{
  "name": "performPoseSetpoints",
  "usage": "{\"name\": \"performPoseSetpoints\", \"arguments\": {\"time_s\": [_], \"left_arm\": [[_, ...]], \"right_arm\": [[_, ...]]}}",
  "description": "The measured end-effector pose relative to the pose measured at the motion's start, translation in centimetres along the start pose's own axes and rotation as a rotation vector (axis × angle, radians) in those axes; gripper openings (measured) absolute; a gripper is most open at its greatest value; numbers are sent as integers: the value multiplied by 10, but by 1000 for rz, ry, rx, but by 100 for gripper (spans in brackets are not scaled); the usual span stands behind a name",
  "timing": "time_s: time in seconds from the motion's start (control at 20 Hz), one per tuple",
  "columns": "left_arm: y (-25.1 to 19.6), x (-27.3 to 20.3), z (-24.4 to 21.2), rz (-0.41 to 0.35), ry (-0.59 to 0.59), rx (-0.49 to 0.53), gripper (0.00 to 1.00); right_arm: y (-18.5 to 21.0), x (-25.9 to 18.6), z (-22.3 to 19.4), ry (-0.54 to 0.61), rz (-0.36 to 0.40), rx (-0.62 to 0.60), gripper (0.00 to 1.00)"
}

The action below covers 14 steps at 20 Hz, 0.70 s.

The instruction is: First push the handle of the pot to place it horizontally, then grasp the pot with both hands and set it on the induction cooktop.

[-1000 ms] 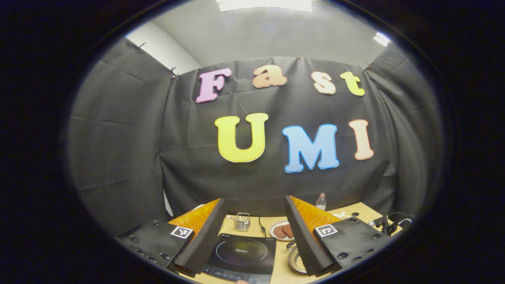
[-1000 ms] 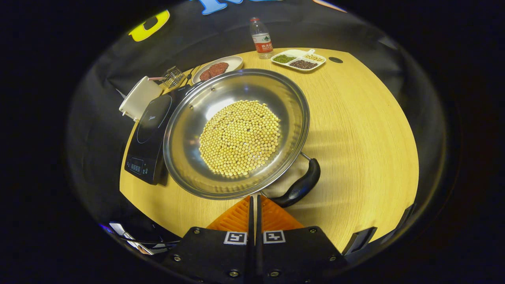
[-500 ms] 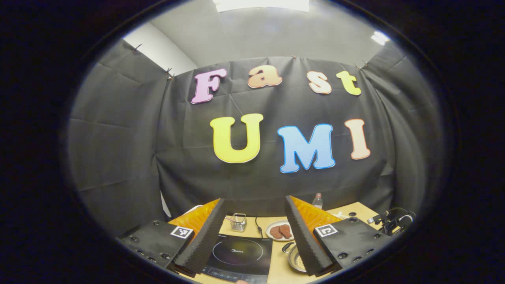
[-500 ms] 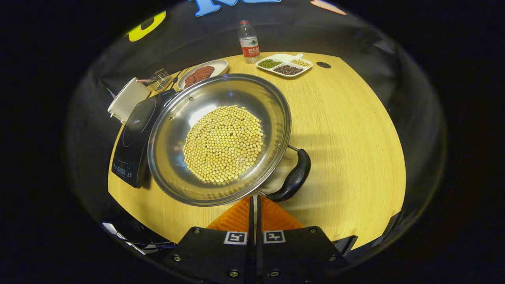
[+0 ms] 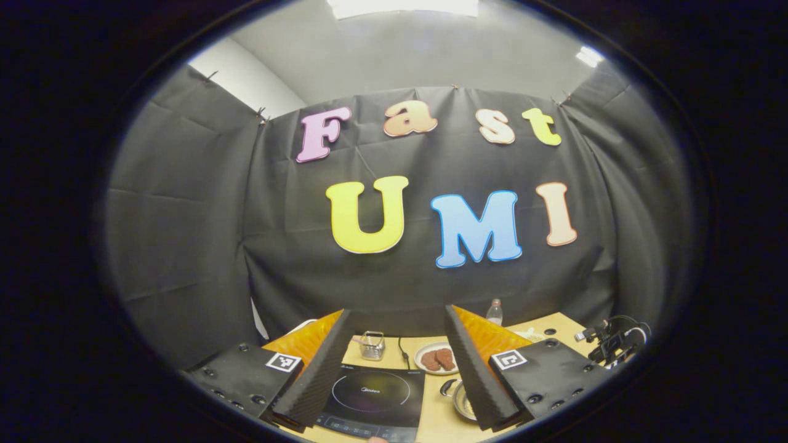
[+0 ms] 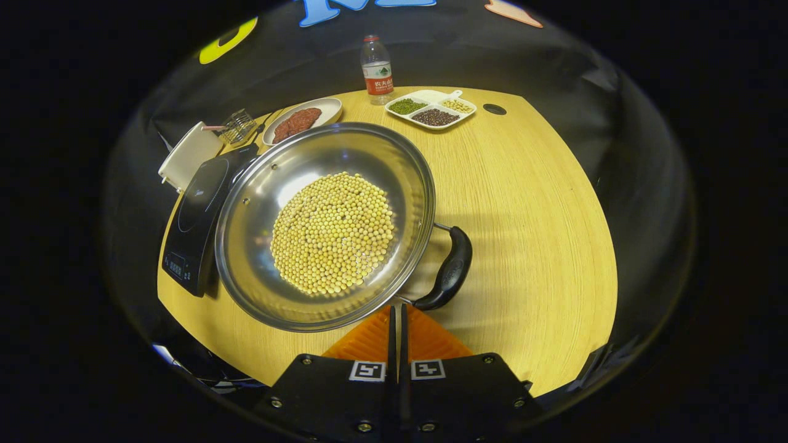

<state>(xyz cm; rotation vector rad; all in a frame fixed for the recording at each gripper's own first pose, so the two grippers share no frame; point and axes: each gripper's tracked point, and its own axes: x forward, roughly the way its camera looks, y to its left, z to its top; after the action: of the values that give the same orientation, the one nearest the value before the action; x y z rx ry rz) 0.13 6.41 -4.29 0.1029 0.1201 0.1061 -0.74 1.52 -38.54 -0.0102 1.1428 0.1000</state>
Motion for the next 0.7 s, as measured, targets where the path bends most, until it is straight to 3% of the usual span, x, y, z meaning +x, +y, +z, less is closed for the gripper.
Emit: {"name": "performPoseSetpoints", "arguments": {"time_s": [0.7], "left_arm": [[-7, -4, -5, 10, 13, 13, 99]], "right_arm": [[-33, 12, 29, -18, -62, -59, 1]]}}
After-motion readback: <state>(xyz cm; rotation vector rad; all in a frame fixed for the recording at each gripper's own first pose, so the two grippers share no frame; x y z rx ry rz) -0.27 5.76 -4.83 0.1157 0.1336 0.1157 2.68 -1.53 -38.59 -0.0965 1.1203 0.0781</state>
